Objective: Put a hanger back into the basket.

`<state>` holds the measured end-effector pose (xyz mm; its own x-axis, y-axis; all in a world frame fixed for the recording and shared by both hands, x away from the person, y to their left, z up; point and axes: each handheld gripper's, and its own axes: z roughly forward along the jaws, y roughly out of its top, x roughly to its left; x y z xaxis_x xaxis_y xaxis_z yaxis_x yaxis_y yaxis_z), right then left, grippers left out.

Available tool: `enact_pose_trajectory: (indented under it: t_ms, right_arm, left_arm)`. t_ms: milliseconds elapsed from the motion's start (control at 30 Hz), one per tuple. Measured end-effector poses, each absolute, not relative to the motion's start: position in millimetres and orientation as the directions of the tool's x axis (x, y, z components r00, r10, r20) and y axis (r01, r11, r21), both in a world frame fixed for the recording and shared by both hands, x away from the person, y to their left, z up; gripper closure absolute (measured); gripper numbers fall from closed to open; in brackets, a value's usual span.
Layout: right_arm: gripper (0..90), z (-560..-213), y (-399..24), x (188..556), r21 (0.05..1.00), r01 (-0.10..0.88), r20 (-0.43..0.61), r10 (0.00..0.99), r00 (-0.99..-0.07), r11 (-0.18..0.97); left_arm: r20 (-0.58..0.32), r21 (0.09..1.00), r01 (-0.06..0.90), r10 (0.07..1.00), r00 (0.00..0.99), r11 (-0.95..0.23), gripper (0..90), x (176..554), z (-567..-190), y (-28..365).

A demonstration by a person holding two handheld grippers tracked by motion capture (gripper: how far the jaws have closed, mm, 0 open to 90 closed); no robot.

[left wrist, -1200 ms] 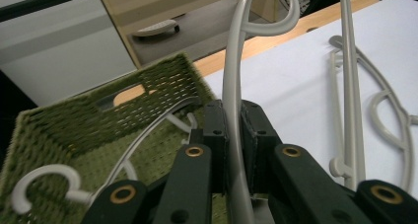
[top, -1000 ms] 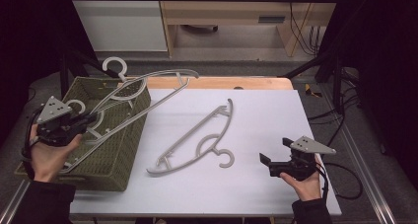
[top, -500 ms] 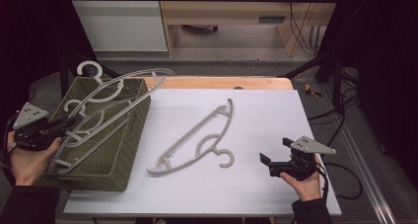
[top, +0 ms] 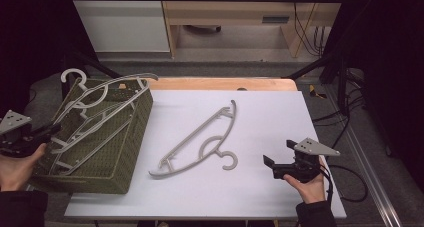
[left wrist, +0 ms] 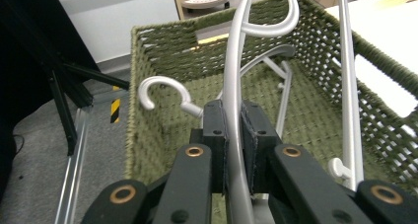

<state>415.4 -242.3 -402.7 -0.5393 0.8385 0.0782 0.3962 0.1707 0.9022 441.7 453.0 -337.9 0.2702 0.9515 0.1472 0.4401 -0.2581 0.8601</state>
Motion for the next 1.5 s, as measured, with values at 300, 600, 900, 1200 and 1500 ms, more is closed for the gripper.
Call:
enact_pose_trajectory:
  t_ms: [300, 600, 900, 1200, 1500]
  right_arm:
    - [1.8, -403, -243, 416, 0.901, 0.399, 0.078, 0.839, -0.539, 0.173]
    - [1.7, -403, -243, 416, 0.901, 0.399, 0.078, 0.84, -0.538, 0.172]
    - [1.8, -403, -243, 415, 0.901, 0.4, 0.081, 0.841, -0.535, 0.168]
    - [1.8, -404, -242, 416, 0.9, 0.399, 0.075, 0.838, -0.54, 0.176]
    - [1.8, -403, -242, 415, 0.9, 0.398, 0.075, 0.838, -0.541, 0.176]
  left_arm:
    - [0.143, 0.855, 0.456, 0.957, 0.252, -0.248, 82.1, 441, -345, 472]
    - [0.144, 0.855, 0.455, 0.957, 0.253, -0.249, 82.2, 435, -343, 481]
    - [0.14, 0.853, 0.464, 0.961, 0.24, -0.24, 82.2, 434, -348, 489]
    - [0.171, 0.831, 0.487, 0.957, 0.235, -0.268, 82.2, 438, -359, 486]
    - [0.203, 0.778, 0.547, 0.948, 0.247, -0.309, 82.0, 444, -372, 474]
